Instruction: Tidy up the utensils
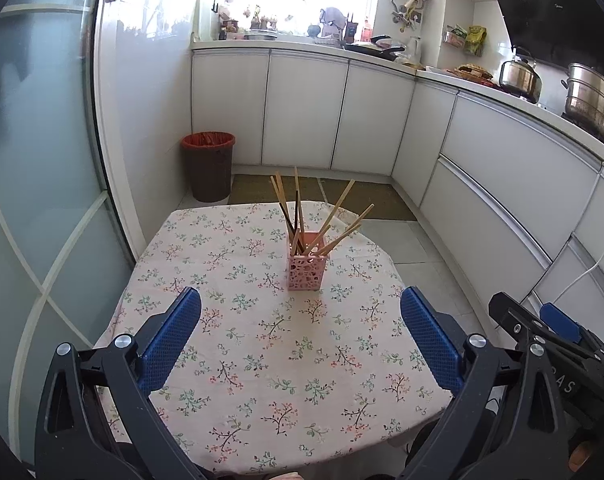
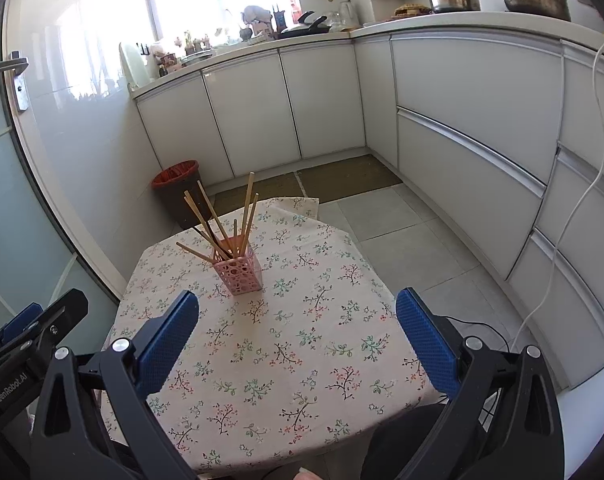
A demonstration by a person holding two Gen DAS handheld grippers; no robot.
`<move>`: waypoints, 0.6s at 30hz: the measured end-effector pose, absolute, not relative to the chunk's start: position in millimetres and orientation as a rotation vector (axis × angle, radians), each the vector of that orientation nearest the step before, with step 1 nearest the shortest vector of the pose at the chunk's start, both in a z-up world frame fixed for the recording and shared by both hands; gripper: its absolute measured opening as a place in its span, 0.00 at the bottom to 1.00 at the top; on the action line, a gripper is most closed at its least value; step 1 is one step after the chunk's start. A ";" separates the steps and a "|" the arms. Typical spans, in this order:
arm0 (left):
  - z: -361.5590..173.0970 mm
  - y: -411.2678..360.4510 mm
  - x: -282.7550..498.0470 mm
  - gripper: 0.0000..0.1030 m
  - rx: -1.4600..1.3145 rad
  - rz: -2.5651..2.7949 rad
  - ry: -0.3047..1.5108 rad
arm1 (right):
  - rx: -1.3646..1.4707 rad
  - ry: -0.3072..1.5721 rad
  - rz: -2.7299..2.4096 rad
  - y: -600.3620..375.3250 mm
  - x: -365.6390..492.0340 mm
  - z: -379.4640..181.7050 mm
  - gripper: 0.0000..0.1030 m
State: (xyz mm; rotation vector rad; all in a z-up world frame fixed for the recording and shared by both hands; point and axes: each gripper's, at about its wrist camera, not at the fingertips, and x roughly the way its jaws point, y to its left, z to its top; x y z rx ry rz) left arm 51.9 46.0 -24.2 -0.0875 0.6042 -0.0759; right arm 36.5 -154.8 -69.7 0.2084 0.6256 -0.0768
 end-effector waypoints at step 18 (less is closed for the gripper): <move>-26.7 42.8 54.3 0.93 -0.079 -0.068 0.613 | 0.216 0.643 -0.059 -153.5 39.5 -70.8 0.93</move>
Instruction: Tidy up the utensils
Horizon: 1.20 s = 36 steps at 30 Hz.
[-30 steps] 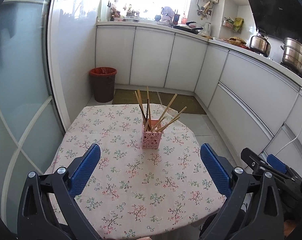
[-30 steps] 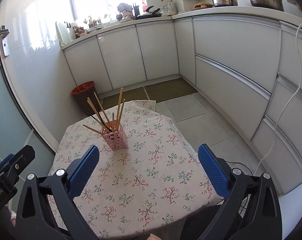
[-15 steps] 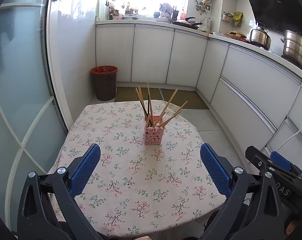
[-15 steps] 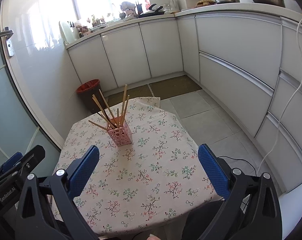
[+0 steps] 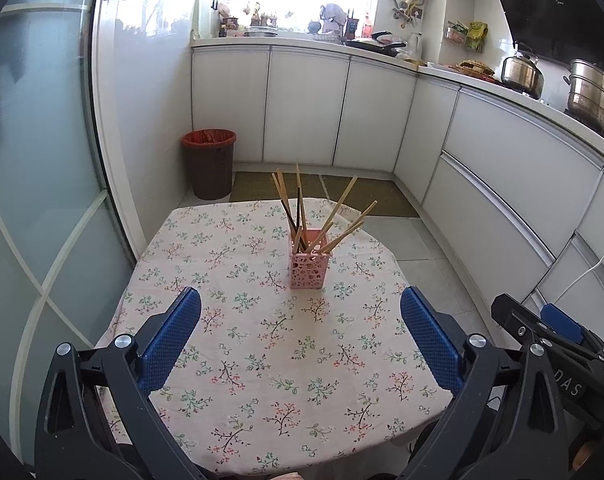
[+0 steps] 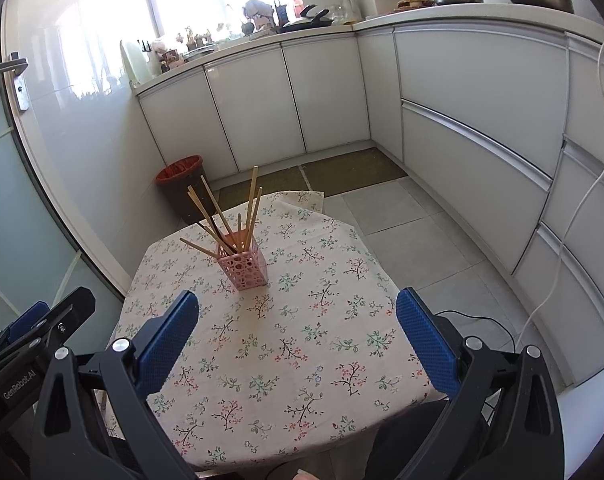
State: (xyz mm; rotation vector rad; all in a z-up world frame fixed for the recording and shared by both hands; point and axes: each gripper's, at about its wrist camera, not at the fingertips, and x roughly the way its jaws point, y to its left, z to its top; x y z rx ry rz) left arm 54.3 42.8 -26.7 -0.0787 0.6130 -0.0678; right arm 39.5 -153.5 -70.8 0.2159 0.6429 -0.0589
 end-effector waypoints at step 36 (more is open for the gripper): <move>-33.6 46.5 57.8 0.93 -0.085 -0.056 0.629 | 0.236 0.667 -0.042 -151.9 42.8 -76.5 0.93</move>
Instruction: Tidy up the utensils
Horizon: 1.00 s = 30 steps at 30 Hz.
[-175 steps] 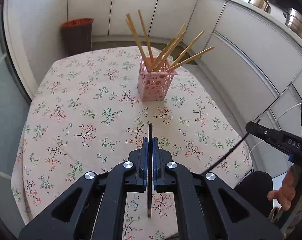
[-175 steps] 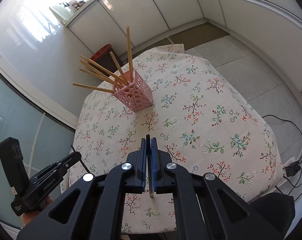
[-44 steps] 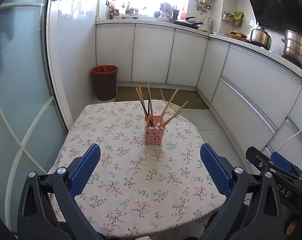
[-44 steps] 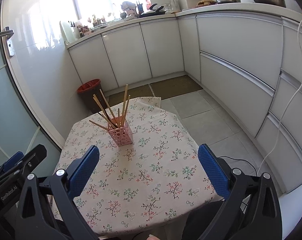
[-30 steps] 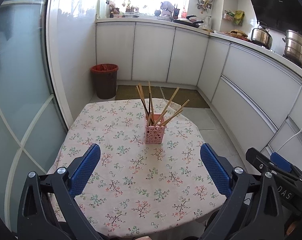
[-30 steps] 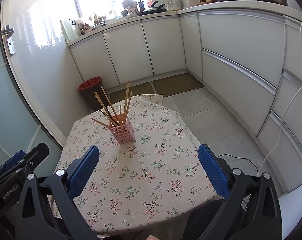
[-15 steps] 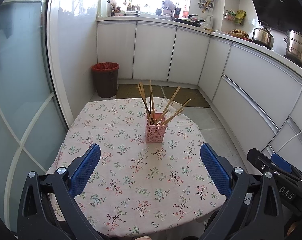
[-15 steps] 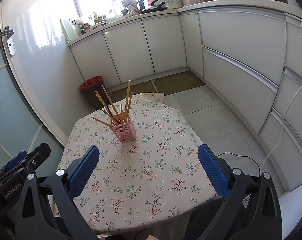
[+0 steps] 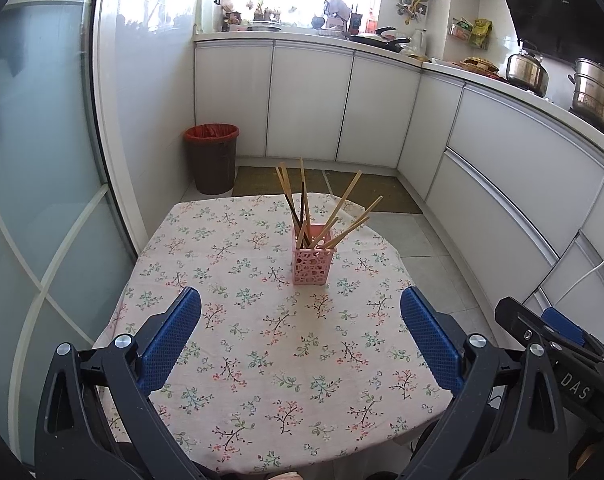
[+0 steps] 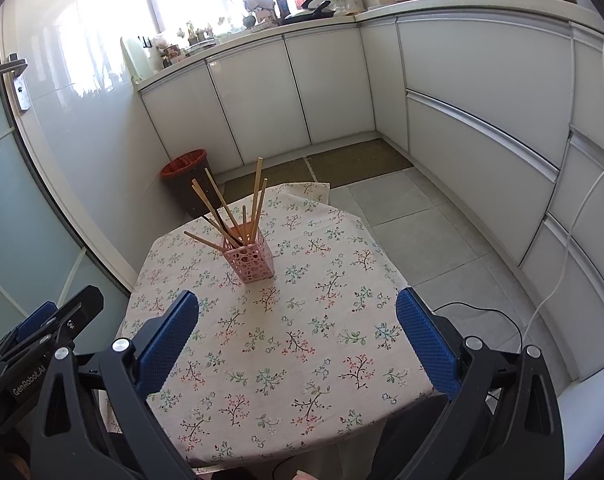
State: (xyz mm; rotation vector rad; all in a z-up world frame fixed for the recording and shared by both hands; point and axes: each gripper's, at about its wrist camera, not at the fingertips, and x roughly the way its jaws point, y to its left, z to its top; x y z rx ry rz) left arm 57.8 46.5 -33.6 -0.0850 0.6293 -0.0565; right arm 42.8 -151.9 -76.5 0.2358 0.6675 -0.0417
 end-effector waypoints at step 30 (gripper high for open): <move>-39.1 47.1 59.1 0.93 -0.091 -0.035 0.646 | 0.240 0.684 -0.035 -150.3 44.9 -81.4 0.93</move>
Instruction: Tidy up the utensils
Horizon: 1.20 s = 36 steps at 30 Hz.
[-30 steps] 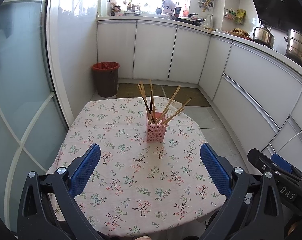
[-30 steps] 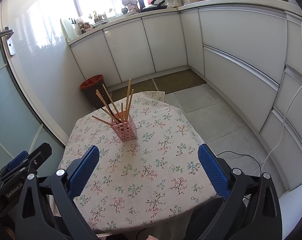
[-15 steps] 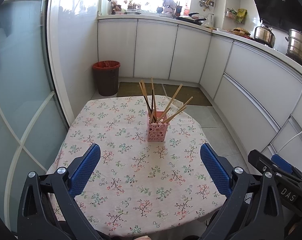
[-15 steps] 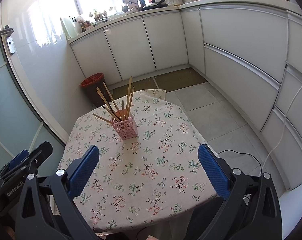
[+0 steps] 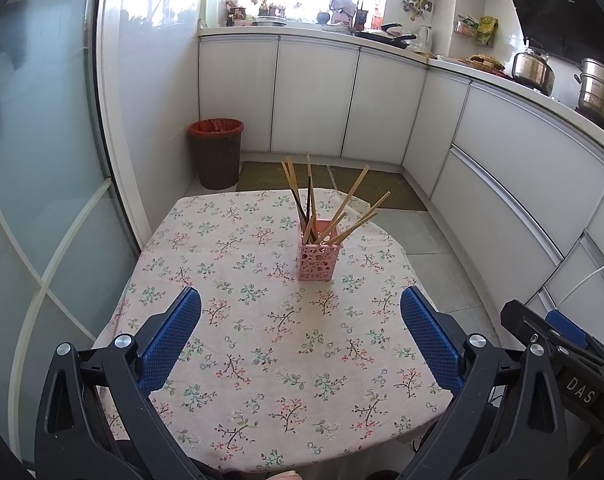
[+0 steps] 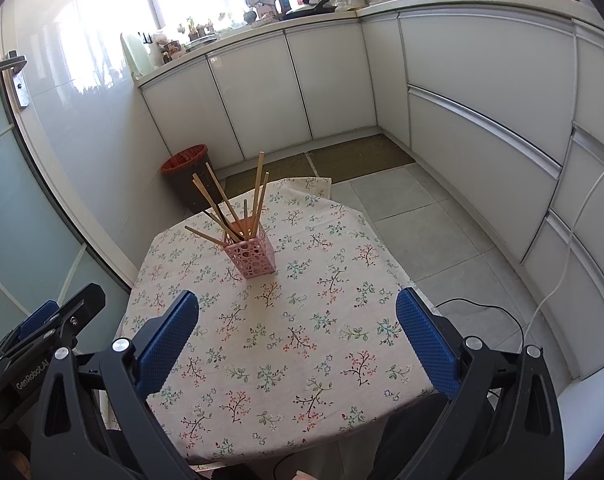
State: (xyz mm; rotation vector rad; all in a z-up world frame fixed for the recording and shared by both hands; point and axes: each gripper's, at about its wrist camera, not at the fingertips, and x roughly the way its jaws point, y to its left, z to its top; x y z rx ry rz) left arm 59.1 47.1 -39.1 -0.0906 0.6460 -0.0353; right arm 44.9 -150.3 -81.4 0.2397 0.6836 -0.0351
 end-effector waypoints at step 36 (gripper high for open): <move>-33.7 39.9 56.3 0.88 -0.057 -0.093 0.580 | 0.277 0.719 -0.042 -158.5 49.8 -89.2 0.93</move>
